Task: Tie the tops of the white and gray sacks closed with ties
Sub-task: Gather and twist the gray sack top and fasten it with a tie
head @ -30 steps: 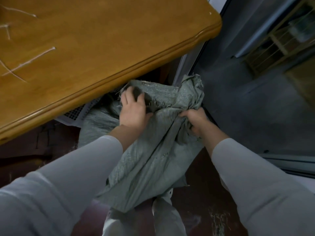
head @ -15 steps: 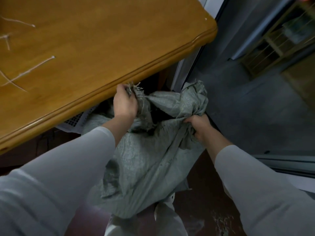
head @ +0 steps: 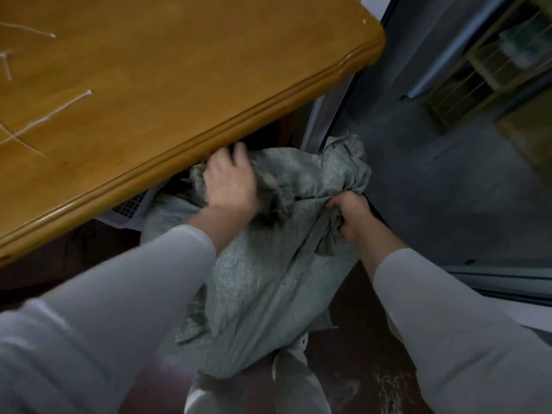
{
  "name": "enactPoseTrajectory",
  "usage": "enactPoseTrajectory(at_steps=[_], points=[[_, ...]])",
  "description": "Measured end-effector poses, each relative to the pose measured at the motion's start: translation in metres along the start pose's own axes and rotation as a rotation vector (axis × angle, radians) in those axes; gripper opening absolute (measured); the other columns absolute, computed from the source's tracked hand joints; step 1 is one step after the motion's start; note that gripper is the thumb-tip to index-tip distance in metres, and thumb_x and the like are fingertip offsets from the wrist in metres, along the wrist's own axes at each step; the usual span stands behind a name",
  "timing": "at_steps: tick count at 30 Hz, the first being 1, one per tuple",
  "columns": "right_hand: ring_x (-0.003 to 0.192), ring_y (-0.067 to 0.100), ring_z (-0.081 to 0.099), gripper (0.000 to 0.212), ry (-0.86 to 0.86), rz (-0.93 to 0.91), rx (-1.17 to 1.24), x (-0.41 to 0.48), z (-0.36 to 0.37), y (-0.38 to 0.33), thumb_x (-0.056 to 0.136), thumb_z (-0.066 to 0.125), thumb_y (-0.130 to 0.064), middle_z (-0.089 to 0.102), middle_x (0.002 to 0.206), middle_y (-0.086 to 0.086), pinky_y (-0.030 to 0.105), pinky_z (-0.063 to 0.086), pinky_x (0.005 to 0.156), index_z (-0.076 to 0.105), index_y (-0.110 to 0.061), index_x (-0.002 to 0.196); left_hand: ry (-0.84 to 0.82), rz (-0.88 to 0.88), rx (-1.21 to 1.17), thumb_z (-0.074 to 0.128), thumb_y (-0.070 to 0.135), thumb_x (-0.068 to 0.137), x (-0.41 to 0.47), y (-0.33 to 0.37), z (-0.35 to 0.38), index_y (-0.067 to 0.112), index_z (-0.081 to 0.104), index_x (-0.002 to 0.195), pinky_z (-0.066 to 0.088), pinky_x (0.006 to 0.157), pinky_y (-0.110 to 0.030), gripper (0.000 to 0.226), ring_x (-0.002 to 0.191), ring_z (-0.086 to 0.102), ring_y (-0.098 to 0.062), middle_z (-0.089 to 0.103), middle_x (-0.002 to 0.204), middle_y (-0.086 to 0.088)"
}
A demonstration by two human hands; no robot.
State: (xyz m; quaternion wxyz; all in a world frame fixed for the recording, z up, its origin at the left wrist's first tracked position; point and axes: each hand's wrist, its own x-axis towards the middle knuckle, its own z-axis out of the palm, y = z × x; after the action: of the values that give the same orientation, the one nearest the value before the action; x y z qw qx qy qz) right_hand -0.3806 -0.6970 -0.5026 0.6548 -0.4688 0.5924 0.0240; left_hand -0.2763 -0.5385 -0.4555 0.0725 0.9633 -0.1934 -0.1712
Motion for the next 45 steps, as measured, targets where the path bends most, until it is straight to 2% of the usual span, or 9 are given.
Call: enactPoseTrajectory(at_steps=[4,8,17,24,29,34,39,42,45], points=[[0.088,0.042,0.064,0.039,0.010,-0.017,0.035,0.009,-0.004,0.000,0.052,0.056,0.007,0.066,0.100,0.028,0.060,0.051,0.083,0.065,-0.001,0.090,0.263,0.828,-0.062,0.040,0.024,0.075,-0.039,0.032,0.024,0.017,0.059,0.116,0.045,0.084,-0.037,0.046,0.107,0.053,-0.030,0.060,0.115,-0.009],[0.088,0.044,0.063,0.057,0.012,0.013,0.025,0.011,-0.008,0.006,0.051,0.053,0.011,0.065,0.099,0.025,0.062,0.051,0.081,0.062,0.002,0.107,-0.145,0.216,-0.404,0.039,0.005,0.089,-0.013,0.040,0.047,0.010,0.054,0.122,0.043,0.097,-0.038,0.036,0.116,0.052,-0.031,0.055,0.124,-0.014],[0.099,0.039,0.062,0.051,-0.058,-0.004,0.080,0.018,-0.004,0.014,0.065,0.049,0.004,0.064,0.110,0.022,0.057,0.050,0.086,0.063,-0.002,0.113,-1.075,0.133,-0.341,0.059,0.025,0.080,-0.026,0.028,0.080,0.032,0.039,0.138,0.037,0.102,-0.031,0.061,0.125,0.045,-0.022,0.047,0.138,0.000],[0.098,0.037,0.064,0.039,-0.083,-0.039,0.221,0.010,-0.006,0.005,0.080,0.052,0.007,0.066,0.108,0.020,0.049,0.056,0.079,0.060,-0.001,0.117,-0.337,0.274,0.150,0.047,0.026,0.094,-0.010,0.025,0.047,0.012,0.061,0.107,0.047,0.077,-0.038,0.024,0.100,0.058,-0.034,0.062,0.107,-0.014],[0.087,0.032,0.064,0.036,-0.113,-0.021,0.194,0.008,-0.012,-0.003,0.079,0.054,0.005,0.068,0.098,0.016,0.040,0.056,0.069,0.063,0.000,0.114,0.004,0.270,-0.281,0.050,0.024,0.092,-0.005,0.032,0.019,0.010,0.060,0.107,0.048,0.083,-0.037,0.023,0.102,0.057,-0.031,0.065,0.106,-0.014],[0.091,0.037,0.064,0.042,-0.152,0.022,0.146,0.007,-0.023,0.003,0.071,0.049,0.011,0.067,0.105,0.021,0.045,0.056,0.074,0.063,0.003,0.110,0.028,0.540,-0.108,0.049,0.014,0.094,0.005,0.033,0.010,0.011,0.051,0.122,0.033,0.094,-0.031,0.028,0.117,0.043,-0.029,0.053,0.122,-0.013],[0.098,0.040,0.059,0.050,-0.289,0.065,-0.038,-0.002,-0.028,0.010,0.060,0.040,0.014,0.061,0.105,0.021,0.052,0.050,0.090,0.063,0.005,0.104,-0.295,0.600,-0.042,0.050,-0.006,0.086,0.028,0.038,0.017,0.043,0.001,0.145,0.043,0.101,-0.039,0.092,0.131,0.039,-0.030,0.015,0.153,-0.001],[0.099,0.041,0.060,0.045,-0.289,0.066,-0.033,0.001,-0.037,0.009,0.067,0.039,0.017,0.063,0.104,0.022,0.053,0.050,0.090,0.063,0.006,0.103,-0.457,0.528,-0.038,0.052,0.024,0.093,0.030,0.034,0.015,0.023,0.050,0.132,0.042,0.092,-0.029,0.039,0.120,0.051,-0.028,0.054,0.130,-0.007],[0.093,0.035,0.064,0.036,-0.223,0.043,0.130,0.001,-0.040,0.006,0.075,0.056,0.012,0.066,0.104,0.020,0.044,0.055,0.077,0.063,0.002,0.108,-0.429,0.315,-0.242,0.054,0.036,0.091,0.028,0.028,0.003,0.010,0.065,0.106,0.036,0.077,-0.025,0.033,0.101,0.057,-0.024,0.062,0.101,-0.006]])
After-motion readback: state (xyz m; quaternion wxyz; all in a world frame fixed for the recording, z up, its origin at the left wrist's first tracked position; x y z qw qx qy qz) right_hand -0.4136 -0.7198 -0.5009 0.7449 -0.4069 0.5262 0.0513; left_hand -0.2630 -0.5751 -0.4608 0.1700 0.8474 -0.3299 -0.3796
